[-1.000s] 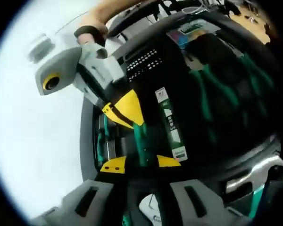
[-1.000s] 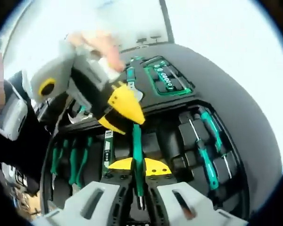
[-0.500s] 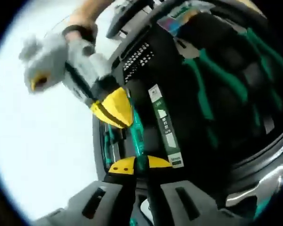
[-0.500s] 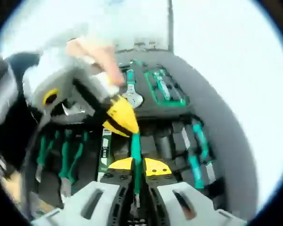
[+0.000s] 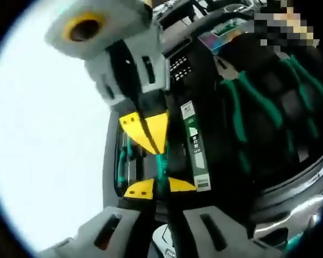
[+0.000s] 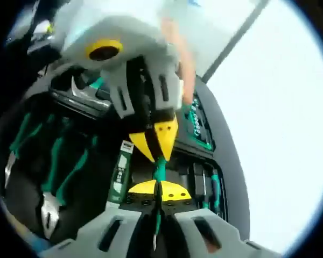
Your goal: Pick up the tools and put them into their designated positions in the toolbox.
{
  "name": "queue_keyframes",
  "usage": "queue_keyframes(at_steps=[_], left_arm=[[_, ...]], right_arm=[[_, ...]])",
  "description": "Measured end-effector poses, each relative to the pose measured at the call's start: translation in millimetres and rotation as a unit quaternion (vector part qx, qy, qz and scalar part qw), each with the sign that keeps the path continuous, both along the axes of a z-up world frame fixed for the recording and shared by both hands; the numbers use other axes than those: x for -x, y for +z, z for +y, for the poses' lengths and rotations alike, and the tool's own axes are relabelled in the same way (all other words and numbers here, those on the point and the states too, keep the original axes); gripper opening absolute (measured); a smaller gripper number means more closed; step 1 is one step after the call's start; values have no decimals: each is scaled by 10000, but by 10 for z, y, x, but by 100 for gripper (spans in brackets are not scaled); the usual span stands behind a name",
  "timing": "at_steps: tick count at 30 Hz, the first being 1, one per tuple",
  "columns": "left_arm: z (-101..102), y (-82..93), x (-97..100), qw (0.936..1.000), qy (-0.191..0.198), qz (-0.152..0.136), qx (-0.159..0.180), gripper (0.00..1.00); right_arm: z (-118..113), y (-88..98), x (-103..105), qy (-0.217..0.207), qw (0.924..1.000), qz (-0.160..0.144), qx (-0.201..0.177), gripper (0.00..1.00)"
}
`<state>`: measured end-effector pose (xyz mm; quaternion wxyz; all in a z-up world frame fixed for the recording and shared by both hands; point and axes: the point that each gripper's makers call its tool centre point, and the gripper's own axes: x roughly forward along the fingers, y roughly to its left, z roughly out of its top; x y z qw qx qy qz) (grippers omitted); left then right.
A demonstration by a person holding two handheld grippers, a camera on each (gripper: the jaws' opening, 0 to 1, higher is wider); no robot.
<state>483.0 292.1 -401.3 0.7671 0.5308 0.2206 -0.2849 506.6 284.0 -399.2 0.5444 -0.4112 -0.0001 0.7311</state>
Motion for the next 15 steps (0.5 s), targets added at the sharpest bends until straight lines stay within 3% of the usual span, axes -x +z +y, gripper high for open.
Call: queue_keyframes(at_steps=[3,5,7,9,12,13,15], left_arm=[[69,15,24,9997,98,87,224,11],[72,24,32,9988,153,146,445,12],[15,9,54,9971,134,261,704,12],[-30,1,62,9963,103,319,790,13],[-75,-12,30,9985,50,226,496,17],[-85,-21,30,9988,69,230,434,18],[-116,-30,34,9991,44,222,372,20]], right_arm=[[-5,0,-44,-87,9996,258,-80,0],[7,-6,-18,-6,9999,58,-99,0],[7,4,-11,-47,9999,109,-65,0],[3,1,-6,-190,9986,503,-19,0],[-17,18,-6,-518,9934,1020,-97,0],[-12,18,-18,-744,9894,1238,-137,0],[-45,28,-53,-1436,9724,1828,-199,0]])
